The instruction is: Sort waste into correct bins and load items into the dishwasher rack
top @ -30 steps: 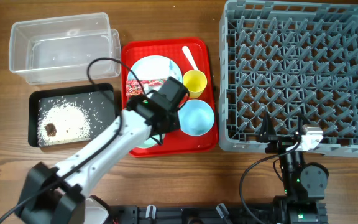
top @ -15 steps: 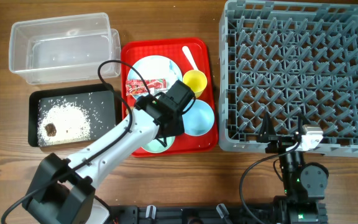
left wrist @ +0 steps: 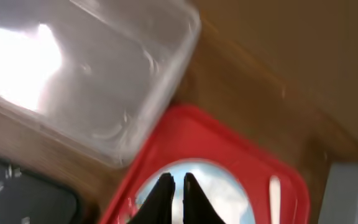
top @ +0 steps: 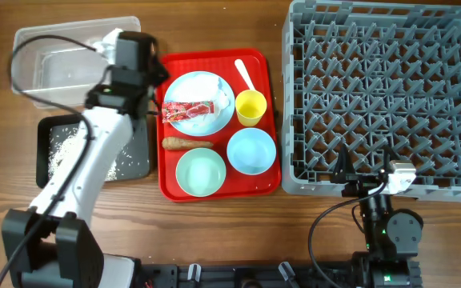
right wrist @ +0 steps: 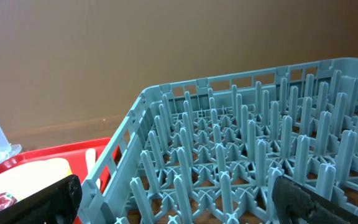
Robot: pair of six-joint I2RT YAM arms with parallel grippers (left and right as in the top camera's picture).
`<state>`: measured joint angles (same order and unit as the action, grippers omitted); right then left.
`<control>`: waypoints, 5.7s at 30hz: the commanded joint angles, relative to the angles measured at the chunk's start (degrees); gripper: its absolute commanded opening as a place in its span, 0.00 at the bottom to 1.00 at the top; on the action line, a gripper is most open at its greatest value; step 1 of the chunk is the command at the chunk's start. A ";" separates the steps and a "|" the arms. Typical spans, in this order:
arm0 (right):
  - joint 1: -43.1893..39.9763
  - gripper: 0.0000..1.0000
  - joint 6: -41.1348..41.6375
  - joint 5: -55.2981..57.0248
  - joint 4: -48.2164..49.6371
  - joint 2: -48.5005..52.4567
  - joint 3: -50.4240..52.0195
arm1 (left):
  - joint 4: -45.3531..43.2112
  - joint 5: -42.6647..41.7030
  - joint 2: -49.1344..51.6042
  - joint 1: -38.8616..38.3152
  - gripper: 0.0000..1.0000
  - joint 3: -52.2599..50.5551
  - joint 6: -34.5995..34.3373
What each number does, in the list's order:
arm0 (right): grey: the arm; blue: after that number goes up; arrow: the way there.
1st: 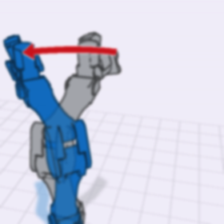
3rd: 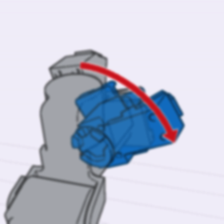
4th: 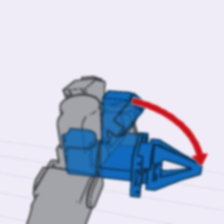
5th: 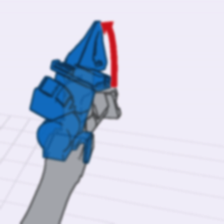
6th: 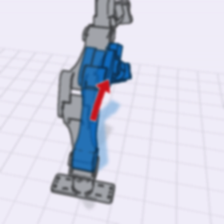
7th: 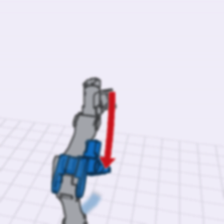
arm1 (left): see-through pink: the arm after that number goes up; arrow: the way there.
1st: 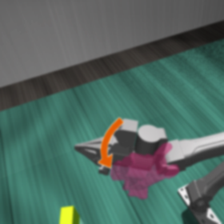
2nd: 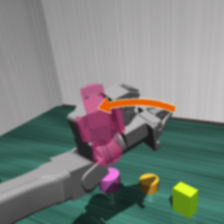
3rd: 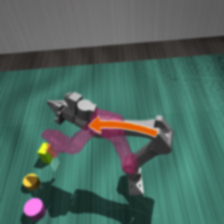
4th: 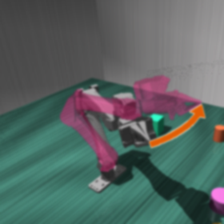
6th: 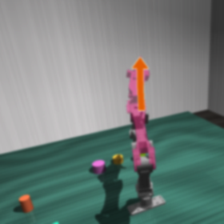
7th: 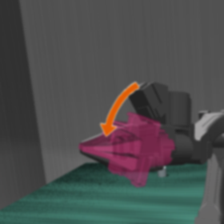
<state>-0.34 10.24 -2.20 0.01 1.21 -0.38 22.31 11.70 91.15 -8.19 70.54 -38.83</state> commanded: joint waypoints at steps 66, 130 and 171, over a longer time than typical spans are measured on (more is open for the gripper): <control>-0.28 1.00 0.39 -0.85 0.13 -0.24 0.09 | 26.69 4.44 -24.59 30.60 0.06 -28.87 -6.56; -0.28 1.00 0.42 -0.87 0.13 -0.24 0.09 | -16.81 -24.37 -3.06 12.90 0.08 -31.21 15.65; -0.28 1.00 0.42 -0.87 0.13 -0.24 0.09 | 47.43 -10.56 40.28 17.66 0.04 47.84 21.99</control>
<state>-0.34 10.24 -2.20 -0.01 1.28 -0.38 69.28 -0.19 132.05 9.19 119.31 -18.70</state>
